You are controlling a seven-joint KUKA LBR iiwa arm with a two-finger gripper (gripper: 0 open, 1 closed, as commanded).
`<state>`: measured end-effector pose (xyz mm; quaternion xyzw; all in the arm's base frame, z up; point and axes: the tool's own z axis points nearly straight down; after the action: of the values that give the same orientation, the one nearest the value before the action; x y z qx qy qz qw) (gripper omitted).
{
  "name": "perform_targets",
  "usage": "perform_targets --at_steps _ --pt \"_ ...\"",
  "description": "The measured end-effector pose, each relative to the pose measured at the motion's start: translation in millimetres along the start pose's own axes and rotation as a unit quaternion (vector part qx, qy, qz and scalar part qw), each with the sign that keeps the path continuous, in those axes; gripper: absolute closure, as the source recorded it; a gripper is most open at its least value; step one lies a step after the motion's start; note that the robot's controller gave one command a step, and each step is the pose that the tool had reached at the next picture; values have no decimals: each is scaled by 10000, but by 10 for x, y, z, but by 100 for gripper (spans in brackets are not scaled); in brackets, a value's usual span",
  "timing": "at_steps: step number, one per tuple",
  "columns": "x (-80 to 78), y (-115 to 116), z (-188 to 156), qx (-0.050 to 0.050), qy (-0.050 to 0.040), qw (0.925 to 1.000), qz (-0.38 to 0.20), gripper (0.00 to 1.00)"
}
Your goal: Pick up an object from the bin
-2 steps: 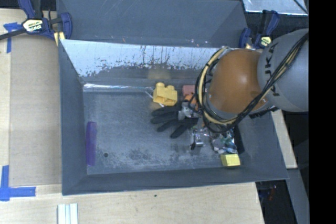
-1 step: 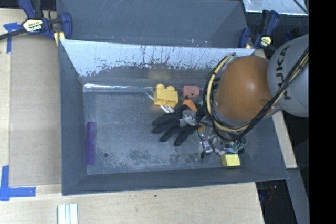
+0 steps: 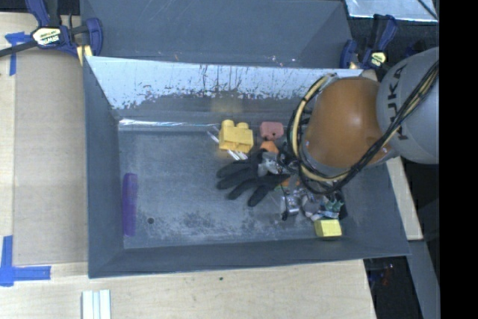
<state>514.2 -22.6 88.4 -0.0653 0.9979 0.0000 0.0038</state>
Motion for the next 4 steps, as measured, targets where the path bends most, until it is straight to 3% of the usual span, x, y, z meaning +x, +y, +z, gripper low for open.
perform_targets --at_steps 1,2,4 --pt "45 454 138 -2 -19 9974 -720 0" --pt "-30 978 162 13 -44 9619 -2733 100" --pt "-10 977 -21 3 -15 9622 -2722 100"
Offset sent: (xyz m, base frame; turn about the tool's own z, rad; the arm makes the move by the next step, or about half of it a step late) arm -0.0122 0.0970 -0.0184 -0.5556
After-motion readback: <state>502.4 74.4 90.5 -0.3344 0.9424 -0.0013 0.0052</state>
